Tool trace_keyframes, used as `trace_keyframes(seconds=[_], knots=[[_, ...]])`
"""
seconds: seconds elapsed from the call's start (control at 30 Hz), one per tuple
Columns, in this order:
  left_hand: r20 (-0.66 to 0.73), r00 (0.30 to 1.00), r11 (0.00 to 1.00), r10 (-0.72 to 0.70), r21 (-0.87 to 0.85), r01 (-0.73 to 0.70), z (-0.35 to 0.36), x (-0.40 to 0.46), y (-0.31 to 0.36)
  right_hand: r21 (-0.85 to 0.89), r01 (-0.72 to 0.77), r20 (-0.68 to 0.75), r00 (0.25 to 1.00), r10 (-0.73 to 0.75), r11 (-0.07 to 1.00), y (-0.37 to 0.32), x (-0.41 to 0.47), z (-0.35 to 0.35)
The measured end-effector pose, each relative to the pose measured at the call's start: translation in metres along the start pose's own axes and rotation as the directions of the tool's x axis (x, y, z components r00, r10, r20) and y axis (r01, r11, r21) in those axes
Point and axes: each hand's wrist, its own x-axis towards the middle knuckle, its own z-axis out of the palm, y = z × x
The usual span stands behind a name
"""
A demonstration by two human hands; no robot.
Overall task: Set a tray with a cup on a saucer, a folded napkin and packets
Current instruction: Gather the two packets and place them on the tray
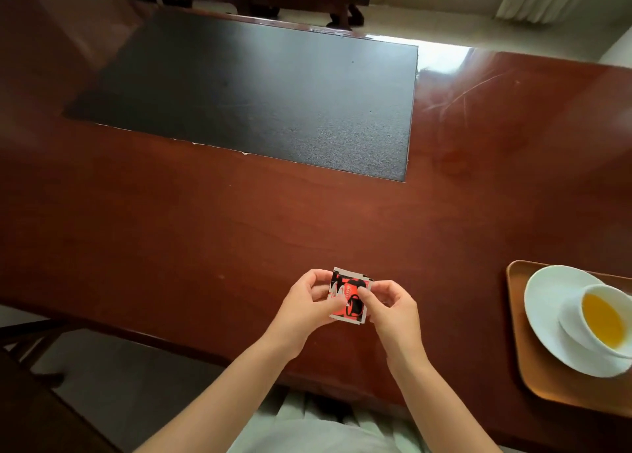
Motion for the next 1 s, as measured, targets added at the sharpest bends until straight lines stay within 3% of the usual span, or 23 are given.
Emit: trace_keyframes(seconds=[0.17, 0.37, 0.47, 0.7, 1.0], knots=[[0.052, 0.996, 0.996, 0.078, 0.034, -0.080, 0.023, -0.009, -0.002, 0.049, 0.033, -0.063, 0.998, -0.030, 0.998, 0.002, -0.007, -0.020], [0.030, 0.990, 0.990, 0.136, 0.038, -0.137, 0.057, -0.026, -0.004, 0.027, 0.093, 0.042, 0.995, -0.094, 0.995, 0.002, -0.023, -0.058], [0.049, 0.985, 0.981, 0.168, 0.089, -0.172, 0.083, -0.037, -0.014, 0.001, 0.143, 0.001, 0.990, -0.143, 0.990, 0.007, -0.038, -0.086], [0.127, 0.971, 0.951, 0.202, 0.212, -0.226, 0.186, -0.068, -0.055, 0.000, 0.118, -0.102, 0.988, -0.117, 0.993, 0.038, -0.080, -0.202], [0.220, 0.969, 0.949, 0.115, 0.265, -0.173, 0.319, -0.109, -0.118, 0.103, 0.033, -0.144, 0.989, -0.017, 0.994, 0.095, -0.131, -0.350]])
